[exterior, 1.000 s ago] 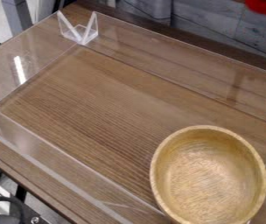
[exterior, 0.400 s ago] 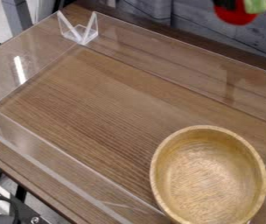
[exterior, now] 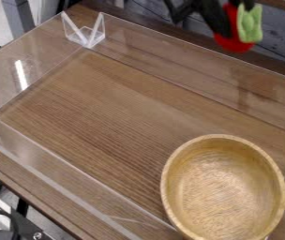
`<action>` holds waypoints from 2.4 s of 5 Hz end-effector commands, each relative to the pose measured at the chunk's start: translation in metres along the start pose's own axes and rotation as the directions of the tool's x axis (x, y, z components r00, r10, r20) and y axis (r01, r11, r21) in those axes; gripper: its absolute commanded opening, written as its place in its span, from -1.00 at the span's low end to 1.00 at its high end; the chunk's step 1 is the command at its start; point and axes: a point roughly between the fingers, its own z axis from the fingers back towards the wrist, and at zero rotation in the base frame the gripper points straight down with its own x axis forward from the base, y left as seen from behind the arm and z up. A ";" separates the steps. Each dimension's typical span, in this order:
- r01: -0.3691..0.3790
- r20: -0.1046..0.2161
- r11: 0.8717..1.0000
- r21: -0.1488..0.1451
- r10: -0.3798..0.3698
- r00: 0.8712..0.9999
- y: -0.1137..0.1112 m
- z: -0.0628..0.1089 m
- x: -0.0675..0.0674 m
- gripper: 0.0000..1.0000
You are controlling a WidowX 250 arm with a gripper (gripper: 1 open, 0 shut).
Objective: Move the red fruit to the left
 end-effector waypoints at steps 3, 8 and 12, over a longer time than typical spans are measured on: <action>0.103 0.059 0.995 0.005 -0.103 0.993 0.025 0.019 0.020 -1.00; 0.265 0.163 0.953 0.148 -0.288 0.944 0.129 0.040 0.121 -1.00; 0.595 0.014 0.774 0.218 -0.612 0.791 0.146 0.031 0.167 -1.00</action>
